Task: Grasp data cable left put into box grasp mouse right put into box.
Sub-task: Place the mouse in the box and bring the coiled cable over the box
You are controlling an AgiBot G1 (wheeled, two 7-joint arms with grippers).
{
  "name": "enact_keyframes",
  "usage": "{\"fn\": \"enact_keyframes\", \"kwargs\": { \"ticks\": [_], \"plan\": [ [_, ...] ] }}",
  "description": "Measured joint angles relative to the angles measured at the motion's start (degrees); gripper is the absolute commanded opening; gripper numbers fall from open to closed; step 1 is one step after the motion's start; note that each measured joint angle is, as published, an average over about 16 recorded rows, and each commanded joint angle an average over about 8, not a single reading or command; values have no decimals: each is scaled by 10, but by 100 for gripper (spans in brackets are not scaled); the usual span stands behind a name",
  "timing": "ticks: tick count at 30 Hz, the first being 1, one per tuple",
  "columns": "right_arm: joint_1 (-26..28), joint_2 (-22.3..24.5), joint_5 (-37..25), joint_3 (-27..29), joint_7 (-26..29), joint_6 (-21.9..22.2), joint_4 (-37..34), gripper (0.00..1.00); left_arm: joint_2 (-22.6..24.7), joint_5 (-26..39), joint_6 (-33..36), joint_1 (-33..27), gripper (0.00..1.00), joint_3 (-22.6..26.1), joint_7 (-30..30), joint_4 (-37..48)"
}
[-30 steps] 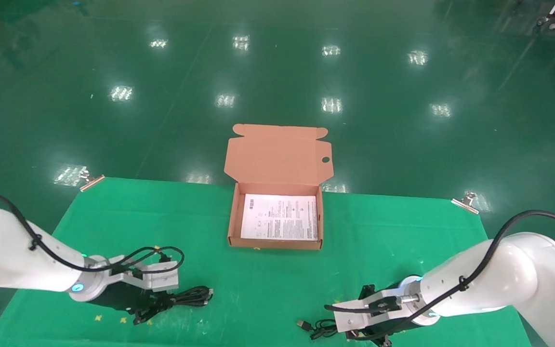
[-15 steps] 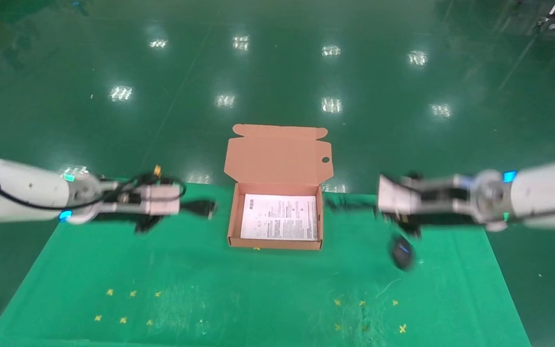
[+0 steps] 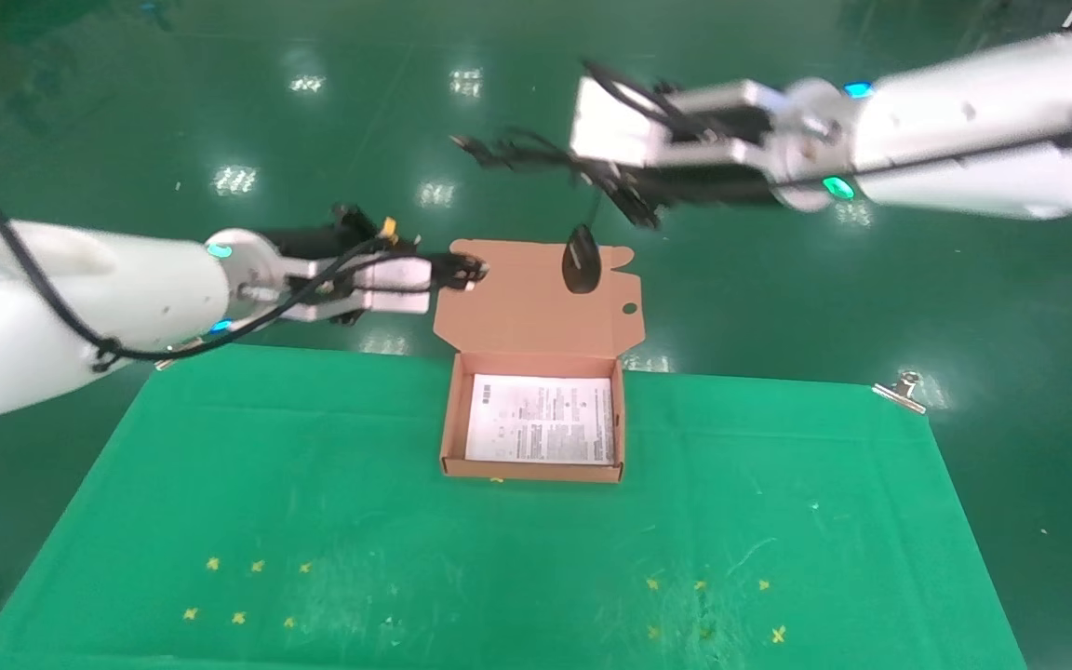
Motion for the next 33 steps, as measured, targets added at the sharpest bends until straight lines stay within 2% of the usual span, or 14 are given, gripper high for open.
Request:
{"fn": "enact_keyframes", "kwargs": {
  "ticks": [7, 14, 23, 33],
  "plan": [
    [37, -53, 12, 3, -44, 13, -70, 0, 11, 27, -4, -13, 0, -7, -25, -3],
    [50, -76, 15, -2, -66, 9, -103, 0, 10, 45, 1, -16, 0, -10, -41, -2],
    [31, -93, 6, -16, -69, 8, -124, 0, 3, 84, 31, -6, 0, -5, -70, -6],
    [-8, -115, 7, -38, -70, 17, -147, 0, -2, 155, 92, 8, 0, 0, -134, -19]
  ]
}}
